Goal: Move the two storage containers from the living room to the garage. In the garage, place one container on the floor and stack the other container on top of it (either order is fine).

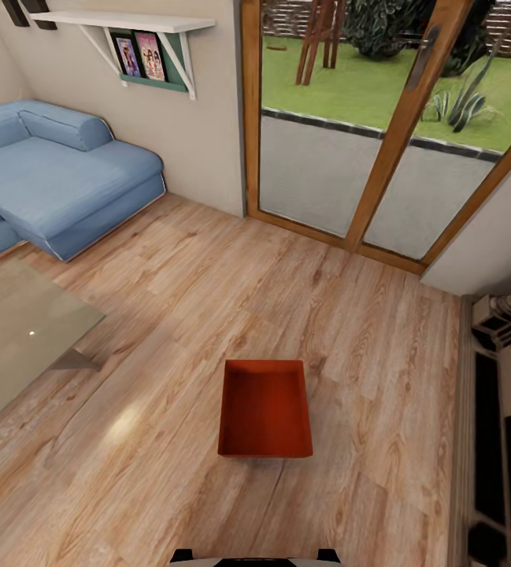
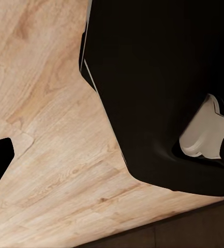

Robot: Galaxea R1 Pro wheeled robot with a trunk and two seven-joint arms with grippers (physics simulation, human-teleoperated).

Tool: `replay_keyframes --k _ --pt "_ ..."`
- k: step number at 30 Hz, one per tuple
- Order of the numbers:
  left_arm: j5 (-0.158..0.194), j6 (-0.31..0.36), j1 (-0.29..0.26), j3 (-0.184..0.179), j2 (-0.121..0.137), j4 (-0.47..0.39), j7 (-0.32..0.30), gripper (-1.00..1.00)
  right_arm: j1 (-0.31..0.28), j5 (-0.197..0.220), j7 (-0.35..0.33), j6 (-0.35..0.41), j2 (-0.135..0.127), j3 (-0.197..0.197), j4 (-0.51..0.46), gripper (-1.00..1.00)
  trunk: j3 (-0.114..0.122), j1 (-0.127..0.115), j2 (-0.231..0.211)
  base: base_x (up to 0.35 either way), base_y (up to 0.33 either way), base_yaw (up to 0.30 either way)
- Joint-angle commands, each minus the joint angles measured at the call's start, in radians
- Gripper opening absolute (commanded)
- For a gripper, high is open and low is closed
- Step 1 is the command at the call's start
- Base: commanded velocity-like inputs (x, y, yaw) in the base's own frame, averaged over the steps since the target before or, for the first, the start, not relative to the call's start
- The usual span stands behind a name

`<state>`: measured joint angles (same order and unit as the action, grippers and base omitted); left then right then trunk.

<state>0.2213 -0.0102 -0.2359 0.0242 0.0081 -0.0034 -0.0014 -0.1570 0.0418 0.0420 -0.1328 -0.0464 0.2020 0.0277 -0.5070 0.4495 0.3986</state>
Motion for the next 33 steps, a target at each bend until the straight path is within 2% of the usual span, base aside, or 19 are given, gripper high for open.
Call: replay_keyframes --k 1,15,20,25,26,27,28,29,30,31,32,33 --pt "0.005 -0.001 0.0 0.002 0.0 0.0 0.0 1.0 -0.001 0.004 0.002 -0.005 0.0 0.008 0.003 1.0 -0.001 0.0 0.001 0.0 0.0 0.0" --pt "0.003 -0.002 0.0 0.002 0.0 0.0 0.0 1.0 -0.001 0.004 0.002 -0.007 0.003 0.009 0.003 1.0 -0.001 0.0 0.001 0.0 -0.033 0.0" --pt "0.002 0.0 0.0 0.007 0.001 -0.008 0.002 1.0 -0.001 -0.006 -0.001 -0.006 0.014 0.012 -0.001 1.0 -0.001 0.0 0.001 0.0 -0.004 0.0" --pt "0.001 0.006 0.0 0.005 0.007 -0.045 0.002 1.0 -0.001 -0.006 -0.012 -0.002 0.017 0.008 -0.028 1.0 -0.001 0.0 0.001 0.0 0.0 0.0" --pt "0.0 0.013 0.0 0.005 0.01 -0.118 0.003 1.0 -0.001 -0.007 -0.011 0.031 0.018 0.007 -0.106 1.0 -0.001 0.0 0.001 0.0 0.0 0.0" --pt "-0.002 0.037 0.0 0.005 0.014 -0.23 0.006 1.0 -0.001 -0.007 -0.006 0.142 0.017 0.007 -0.256 1.0 -0.001 0.0 0.001 0.0 0.0 0.0" --pt "-0.002 0.051 -0.001 0.005 0.016 -0.265 0.006 1.0 -0.001 -0.007 -0.004 0.185 0.017 0.007 -0.309 1.0 -0.001 0.0 0.001 0.0 0.0 0.0" --pt "-0.002 0.084 -0.002 0.005 0.021 -0.333 0.007 1.0 -0.001 -0.005 -0.002 0.267 0.016 0.007 -0.413 1.0 -0.001 0.0 0.001 0.0 0.0 0.0" --pt "-0.003 0.105 -0.003 0.005 0.022 -0.364 0.008 1.0 -0.001 -0.004 -0.002 0.305 0.016 0.006 -0.463 1.0 -0.001 0.0 0.001 0.0 0.0 0.0" --pt "-0.007 0.15 -0.005 0.004 0.024 -0.425 0.007 1.0 0.0 -0.002 -0.001 0.37 0.016 0.005 -0.554 1.0 -0.001 0.0 0.001 0.0 0.0 0.0" --pt "-0.018 0.223 -0.009 0.001 0.023 -0.498 0.009 1.0 -0.003 0.002 0.0 0.438 0.018 0.004 -0.656 1.0 -0.001 0.0 0.001 0.0 0.0 0.0" --pt "-0.026 0.269 -0.01 0.0 0.023 -0.532 0.009 1.0 -0.016 0.006 0.0 0.467 0.019 0.003 -0.695 1.0 -0.001 0.0 0.001 0.0 0.0 0.0"
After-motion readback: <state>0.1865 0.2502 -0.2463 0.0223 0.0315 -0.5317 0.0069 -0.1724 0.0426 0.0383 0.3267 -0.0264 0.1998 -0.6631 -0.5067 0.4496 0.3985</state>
